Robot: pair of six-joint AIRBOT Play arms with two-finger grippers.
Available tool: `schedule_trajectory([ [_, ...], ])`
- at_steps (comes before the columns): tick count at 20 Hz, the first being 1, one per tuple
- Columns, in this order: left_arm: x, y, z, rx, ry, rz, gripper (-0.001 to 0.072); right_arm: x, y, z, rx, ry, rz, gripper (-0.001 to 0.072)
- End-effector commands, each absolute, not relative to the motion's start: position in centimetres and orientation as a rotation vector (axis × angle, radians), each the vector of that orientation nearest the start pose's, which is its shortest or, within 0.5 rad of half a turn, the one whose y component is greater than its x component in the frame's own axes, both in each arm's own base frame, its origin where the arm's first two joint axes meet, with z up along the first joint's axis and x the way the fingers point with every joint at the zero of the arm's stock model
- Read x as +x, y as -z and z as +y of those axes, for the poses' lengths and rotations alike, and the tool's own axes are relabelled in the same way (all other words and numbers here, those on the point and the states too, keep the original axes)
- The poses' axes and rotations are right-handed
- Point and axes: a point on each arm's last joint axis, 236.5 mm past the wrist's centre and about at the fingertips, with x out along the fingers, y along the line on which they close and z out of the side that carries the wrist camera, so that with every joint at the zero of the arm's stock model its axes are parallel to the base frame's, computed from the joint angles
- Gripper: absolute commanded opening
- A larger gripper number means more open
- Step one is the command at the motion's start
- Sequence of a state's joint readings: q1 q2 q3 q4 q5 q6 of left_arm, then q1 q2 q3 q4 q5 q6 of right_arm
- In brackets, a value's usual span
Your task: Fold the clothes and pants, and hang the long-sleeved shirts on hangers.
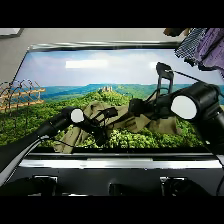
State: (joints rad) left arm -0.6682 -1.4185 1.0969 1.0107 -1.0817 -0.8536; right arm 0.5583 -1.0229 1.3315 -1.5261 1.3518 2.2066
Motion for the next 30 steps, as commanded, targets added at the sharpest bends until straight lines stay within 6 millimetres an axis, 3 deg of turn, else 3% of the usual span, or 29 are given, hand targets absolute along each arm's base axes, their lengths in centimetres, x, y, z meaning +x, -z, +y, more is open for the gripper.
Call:
schedule_trajectory([
  [1, 23.8, 2.9, -33.2, 0.423, 1.258, 1.152, 0.0018, 28.8, -16.7, 19.0, 0.270, -0.231, 1.093, 0.0495],
  [3, 23.9, 2.9, -33.2, 0.423, 1.255, 1.148, 0.0018, 29.1, -18.2, 16.7, 0.251, -0.176, 1.015, 0.0497],
  [6, 23.9, 2.9, -33.2, 0.423, 1.256, 1.148, 0.0018, 30.3, -21.1, 10.4, 0.217, 0.043, 0.911, 0.0495],
  [8, 23.9, 2.9, -33.2, 0.423, 1.256, 1.149, 0.0018, 31.5, -21.7, 6.7, 0.285, 0.118, 0.919, 0.0495],
  [10, 23.7, 2.9, -33.2, 0.424, 1.259, 1.154, 0.0018, 31.9, -20.2, 5.7, 0.221, -0.051, 1.055, 0.0495],
  [12, 23.6, 2.9, -33.1, 0.425, 1.263, 1.160, 0.0018, 30.7, -17.4, 5.2, -0.037, -0.327, 1.205, 0.0494],
  [14, 23.5, 2.9, -33.1, 0.426, 1.265, 1.162, 0.0018, 30.9, -16.2, 6.2, -0.458, -0.713, 1.123, 0.0510],
  [16, 23.4, 2.9, -33.0, 0.427, 1.267, 1.165, 0.0019, 31.7, -16.3, 9.6, -0.755, -1.041, 0.890, 0.0532],
  [19, 23.5, 2.9, -33.0, 0.428, 1.267, 1.165, 0.0020, 34.0, -16.2, 12.4, -1.036, -1.148, 0.681, 0.0535],
  [21, 23.5, 3.0, -33.0, 0.431, 1.266, 1.165, 0.0020, 35.5, -16.4, 14.4, -1.075, -1.133, 0.607, 0.0558],
  [23, 23.5, 3.0, -33.0, 0.431, 1.266, 1.165, 0.0020, 35.5, -15.5, 15.8, -1.104, -1.183, 0.590, 0.0558],
  [30, 23.5, 3.0, -33.0, 0.431, 1.266, 1.165, 0.0020, 35.1, -11.4, 17.8, -1.043, -1.333, 0.673, 0.0558],
])
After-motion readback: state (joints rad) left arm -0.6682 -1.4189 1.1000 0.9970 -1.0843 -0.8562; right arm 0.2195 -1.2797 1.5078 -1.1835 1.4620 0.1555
